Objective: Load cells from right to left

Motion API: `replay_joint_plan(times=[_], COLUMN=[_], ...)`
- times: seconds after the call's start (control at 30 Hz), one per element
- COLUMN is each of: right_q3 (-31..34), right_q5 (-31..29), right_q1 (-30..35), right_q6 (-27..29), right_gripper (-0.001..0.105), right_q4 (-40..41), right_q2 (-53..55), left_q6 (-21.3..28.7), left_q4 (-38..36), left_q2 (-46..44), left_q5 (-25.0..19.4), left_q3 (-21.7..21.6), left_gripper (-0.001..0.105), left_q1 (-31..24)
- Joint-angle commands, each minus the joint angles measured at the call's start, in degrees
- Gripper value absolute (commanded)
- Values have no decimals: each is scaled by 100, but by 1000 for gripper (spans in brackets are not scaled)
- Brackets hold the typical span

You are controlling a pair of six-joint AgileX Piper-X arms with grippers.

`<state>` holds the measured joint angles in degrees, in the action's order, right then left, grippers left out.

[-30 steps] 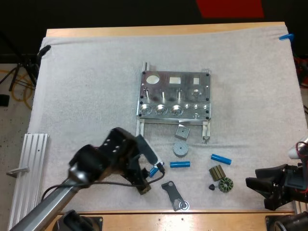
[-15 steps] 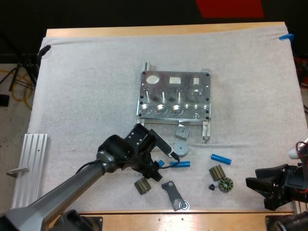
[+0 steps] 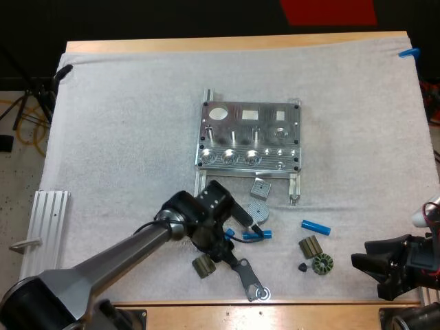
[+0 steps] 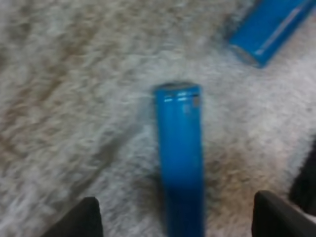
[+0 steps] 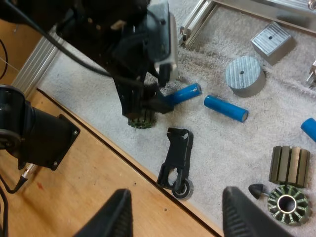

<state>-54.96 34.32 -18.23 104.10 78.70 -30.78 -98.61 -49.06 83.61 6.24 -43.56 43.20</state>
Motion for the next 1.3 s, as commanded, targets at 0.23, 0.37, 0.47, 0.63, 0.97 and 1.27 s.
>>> replay_joint_plan(times=[0.23, 0.37, 0.47, 0.63, 0.97, 1.27], right_q3=[-42, -42, -42, -42, -42, -42], right_q5=[23, 23, 23, 23, -17, -284], right_q1=[-6, -6, -6, -6, -6, -6], right_q6=[76, 76, 76, 76, 76, 90], right_gripper=[42, 42, 42, 42, 42, 42], right_q4=[-255, -308, -310, -310, -310, -310], right_q2=[-3, -3, -3, -3, -3, -3], left_q6=[-651, -649, -649, -649, -155, 641], left_q4=[178, 213, 242, 136, 236, 73], left_q2=[200, 226, 311, 460, 458, -85], left_q5=[-526, -527, -527, -515, -392, -380], left_q3=[-27, -27, 11, 18, 4, 4], left_gripper=[59, 59, 59, 47, 6, 6], left_q1=[310, 310, 310, 310, 310, 310])
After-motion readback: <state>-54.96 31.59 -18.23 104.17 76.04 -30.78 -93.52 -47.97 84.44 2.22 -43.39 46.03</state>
